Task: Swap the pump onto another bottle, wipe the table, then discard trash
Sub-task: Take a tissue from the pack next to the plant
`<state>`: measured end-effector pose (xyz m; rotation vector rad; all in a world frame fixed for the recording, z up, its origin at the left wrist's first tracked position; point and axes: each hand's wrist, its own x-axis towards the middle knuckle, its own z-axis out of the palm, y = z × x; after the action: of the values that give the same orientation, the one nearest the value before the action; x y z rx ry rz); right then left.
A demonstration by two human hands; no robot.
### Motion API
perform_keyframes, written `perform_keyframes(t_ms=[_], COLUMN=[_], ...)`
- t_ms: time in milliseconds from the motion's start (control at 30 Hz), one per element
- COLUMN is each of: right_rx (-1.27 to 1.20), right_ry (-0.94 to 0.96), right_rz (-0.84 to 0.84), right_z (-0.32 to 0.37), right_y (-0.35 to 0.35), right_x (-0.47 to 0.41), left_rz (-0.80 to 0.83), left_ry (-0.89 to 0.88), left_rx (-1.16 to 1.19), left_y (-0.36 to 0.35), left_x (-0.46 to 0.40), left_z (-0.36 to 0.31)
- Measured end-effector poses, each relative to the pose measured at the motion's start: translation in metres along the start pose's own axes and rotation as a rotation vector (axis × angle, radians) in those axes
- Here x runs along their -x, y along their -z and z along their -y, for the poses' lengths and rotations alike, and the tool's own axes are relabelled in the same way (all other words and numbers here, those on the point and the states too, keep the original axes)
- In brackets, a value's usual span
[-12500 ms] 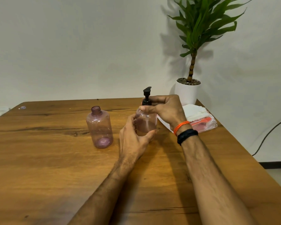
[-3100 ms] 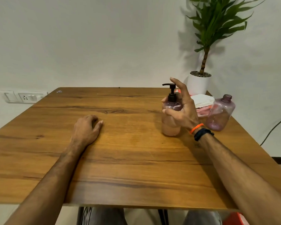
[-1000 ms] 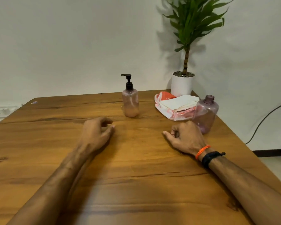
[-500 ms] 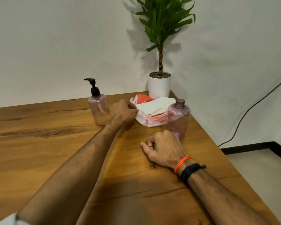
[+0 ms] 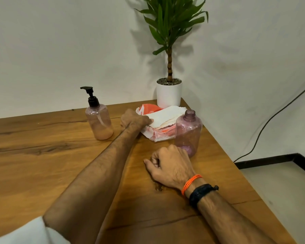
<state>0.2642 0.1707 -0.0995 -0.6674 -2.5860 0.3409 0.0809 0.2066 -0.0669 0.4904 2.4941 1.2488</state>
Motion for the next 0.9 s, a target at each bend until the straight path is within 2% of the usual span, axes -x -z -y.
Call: perform_keyframes(t_ms=[133, 400, 633, 900], right_rx=[0.003, 0.000, 0.007, 0.002], right_ry=[-0.009, -0.021, -0.020, -0.021], right_rz=[0.004, 0.028, 0.016, 0.016], right_z=[0.001, 0.002, 0.001, 0.000], right_y=[0.000, 0.001, -0.002, -0.002], right_x=[0.000, -0.001, -0.001, -0.001], left_rz=[0.030, 0.059, -0.002, -0.083], left_ry=[0.077, 0.095, -0.094, -0.146], left_rx=[0.126, 0.170, 0.274, 0.098], left_y=[0.004, 0.014, 0.016, 0.014], left_x=[-0.001, -0.002, 0.001, 0.003], left_z=[0.000, -0.001, 0.008, 0.006])
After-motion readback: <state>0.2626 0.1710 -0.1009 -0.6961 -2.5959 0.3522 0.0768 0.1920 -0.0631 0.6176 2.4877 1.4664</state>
